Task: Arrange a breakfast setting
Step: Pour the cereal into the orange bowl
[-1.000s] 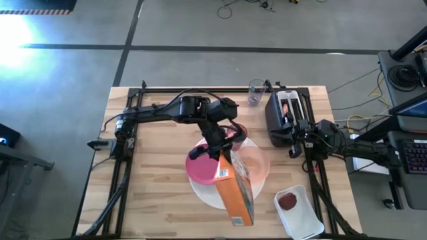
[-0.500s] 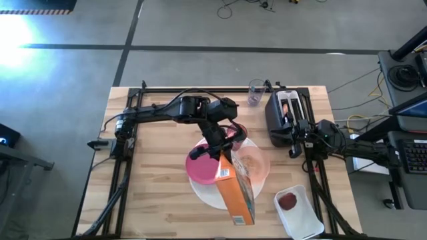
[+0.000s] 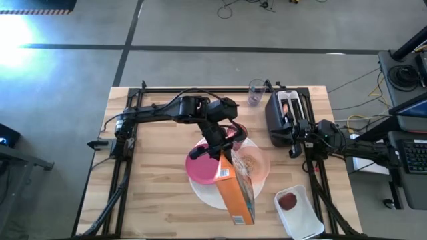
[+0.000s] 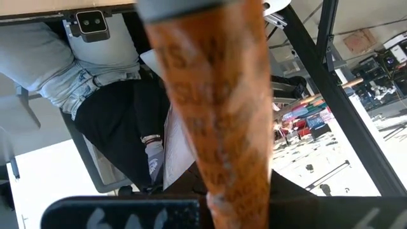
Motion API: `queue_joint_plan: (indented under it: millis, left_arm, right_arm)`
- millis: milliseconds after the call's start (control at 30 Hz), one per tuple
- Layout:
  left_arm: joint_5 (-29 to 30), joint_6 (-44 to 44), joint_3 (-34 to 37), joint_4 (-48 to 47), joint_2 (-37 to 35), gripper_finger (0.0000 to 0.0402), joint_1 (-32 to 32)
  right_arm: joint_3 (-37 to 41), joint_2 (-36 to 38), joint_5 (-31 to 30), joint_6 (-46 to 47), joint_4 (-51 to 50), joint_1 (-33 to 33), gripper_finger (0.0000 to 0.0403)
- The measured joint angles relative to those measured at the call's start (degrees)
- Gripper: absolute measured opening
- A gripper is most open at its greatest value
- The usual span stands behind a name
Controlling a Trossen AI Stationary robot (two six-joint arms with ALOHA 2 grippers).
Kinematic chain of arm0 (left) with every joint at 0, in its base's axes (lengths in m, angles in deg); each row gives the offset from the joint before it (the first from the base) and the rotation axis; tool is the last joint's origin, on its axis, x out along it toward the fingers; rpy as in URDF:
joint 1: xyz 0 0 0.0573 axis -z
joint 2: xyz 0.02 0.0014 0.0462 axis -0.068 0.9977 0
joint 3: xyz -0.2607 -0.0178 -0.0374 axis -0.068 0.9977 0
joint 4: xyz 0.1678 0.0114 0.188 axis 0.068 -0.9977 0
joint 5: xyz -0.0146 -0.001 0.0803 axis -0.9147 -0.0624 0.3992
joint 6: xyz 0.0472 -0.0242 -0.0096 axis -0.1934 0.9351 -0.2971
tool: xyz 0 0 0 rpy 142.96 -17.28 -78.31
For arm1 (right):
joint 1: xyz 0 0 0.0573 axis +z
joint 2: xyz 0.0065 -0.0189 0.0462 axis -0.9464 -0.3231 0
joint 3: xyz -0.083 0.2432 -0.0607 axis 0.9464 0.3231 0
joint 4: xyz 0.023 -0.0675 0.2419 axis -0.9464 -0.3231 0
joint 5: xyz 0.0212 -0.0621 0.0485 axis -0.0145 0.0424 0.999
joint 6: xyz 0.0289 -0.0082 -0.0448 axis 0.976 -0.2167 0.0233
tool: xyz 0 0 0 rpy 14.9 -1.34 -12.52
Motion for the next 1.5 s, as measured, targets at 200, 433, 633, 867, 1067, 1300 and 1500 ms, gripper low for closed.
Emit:
queue_joint_plan:
  millis: [200, 433, 633, 867, 1067, 1300, 1500]
  left_arm:
    - [0.1, 0.0, 0.0, 0.0, 0.0, 0.0015, 0.0]
    - [0.4, 0.0, 0.0, -0.1, 0.0, 0.0015, 0.0]
    - [4.0, 0.2, 0.0, -0.8, 0.0, 0.0015, 0.0]
    - [3.6, 0.4, 0.0, -0.3, 0.0, 0.0015, 0.3]
    - [3.7, 0.6, 0.0, -0.4, 0.0, 0.0015, 0.3]
    - [3.7, 0.9, 0.0, -0.4, 0.0, 0.0015, 0.3]
    - [3.8, -6.7, 0.0, -0.4, 0.0, 0.0015, 0.6]
  right_arm:
    - [0.0, 0.0, 0.0, 0.0, 0.0, 0.0, 0.0086]
    - [0.0, 0.0, 0.0, 0.0, 0.0, 0.0, 0.0086]
    - [0.0, 0.0, 0.0, 0.0, 0.0, 0.0, 0.0086]
    - [0.0, 0.0, 0.0, 0.0, 0.0, 0.0, 0.0086]
    - [0.0, 0.0, 0.0, 0.0, 0.0, 0.0, 0.0086]
    - [0.0, 0.0, 0.0, 0.0, 0.0, 0.0, 0.0086]
    - [0.0, 0.0, 0.0, 0.0, 0.0, 0.0, 0.0086]
